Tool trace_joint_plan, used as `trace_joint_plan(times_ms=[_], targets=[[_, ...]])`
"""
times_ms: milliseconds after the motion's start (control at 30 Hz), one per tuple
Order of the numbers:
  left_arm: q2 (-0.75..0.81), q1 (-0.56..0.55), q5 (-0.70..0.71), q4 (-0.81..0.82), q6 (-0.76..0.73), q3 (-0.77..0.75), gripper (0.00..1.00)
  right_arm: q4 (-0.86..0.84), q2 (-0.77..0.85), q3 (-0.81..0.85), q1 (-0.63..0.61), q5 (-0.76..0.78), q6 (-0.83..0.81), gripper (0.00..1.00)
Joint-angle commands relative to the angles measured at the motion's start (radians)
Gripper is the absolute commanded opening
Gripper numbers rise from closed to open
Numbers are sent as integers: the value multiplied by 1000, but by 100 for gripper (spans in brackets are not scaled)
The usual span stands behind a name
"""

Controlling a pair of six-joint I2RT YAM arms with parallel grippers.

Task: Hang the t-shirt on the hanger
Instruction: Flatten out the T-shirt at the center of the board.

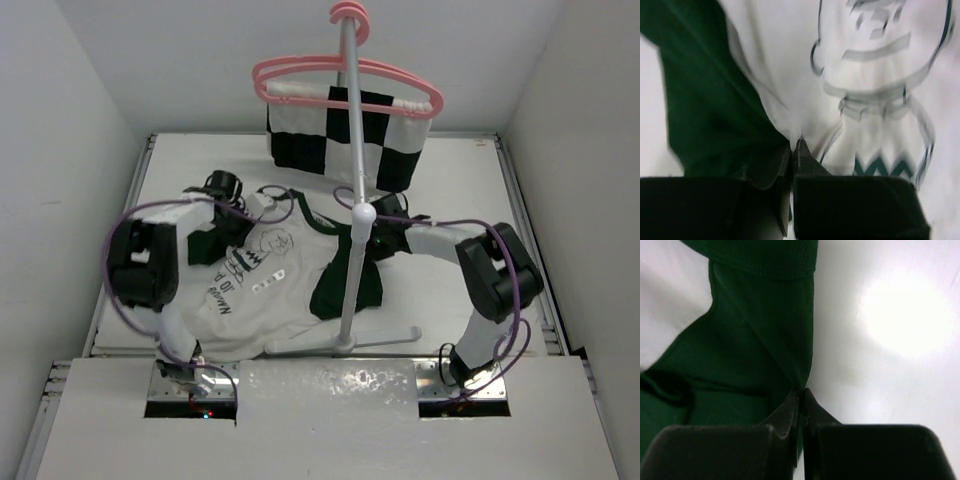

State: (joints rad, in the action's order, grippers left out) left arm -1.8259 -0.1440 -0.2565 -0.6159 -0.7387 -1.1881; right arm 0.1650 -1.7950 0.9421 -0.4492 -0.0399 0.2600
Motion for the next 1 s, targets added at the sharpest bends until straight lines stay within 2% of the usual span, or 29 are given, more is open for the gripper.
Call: trace_joint_plan(times_ms=[0,100,167,200,233,267,300,333,367,433,467,600,700,800,900,933,967], targets=[[242,14,54,-155,-189,155,0,74,140,-107,-6,-53,-65,0],[388,3,153,-217,-388,296,0,79,259,-228,-16,-170,-91,0],[437,1,236,-155,-416,359,11,68,316,-288,-17,-202,-93,2],[441,1,320,-119,-425,392,21,70,366,-296,-17,-198,-100,23],[432,1,344,-52,-415,387,26,71,385,-289,-16,-189,-107,42],[418,-2,353,-35,-362,322,38,76,405,-275,-17,-164,-120,71],[396,-5,332,-33,-326,264,54,88,407,-222,-16,-155,-145,76],[339,-12,266,-66,-282,186,83,93,399,-186,-17,-147,-157,78],[305,-31,226,-90,-183,13,88,97,369,-152,-16,-144,-163,79],[185,-58,134,-151,-86,-156,88,94,321,-44,-8,-162,-163,78],[150,-90,108,-166,-15,-295,85,91,295,-13,-3,-175,-154,77],[-30,-164,30,-182,96,-481,75,53,200,49,27,-222,-91,71],[-88,-177,-32,-168,157,-524,74,109,239,38,33,-219,-158,74],[-73,-178,-52,-104,194,-466,73,168,310,12,56,-221,-214,76],[-38,-181,-78,-87,188,-404,70,150,425,-26,177,-365,-174,75],[-30,-187,-85,-94,167,-401,66,142,469,-29,254,-444,-163,74],[-23,-192,-86,-106,147,-407,64,154,485,-17,280,-469,-177,74]])
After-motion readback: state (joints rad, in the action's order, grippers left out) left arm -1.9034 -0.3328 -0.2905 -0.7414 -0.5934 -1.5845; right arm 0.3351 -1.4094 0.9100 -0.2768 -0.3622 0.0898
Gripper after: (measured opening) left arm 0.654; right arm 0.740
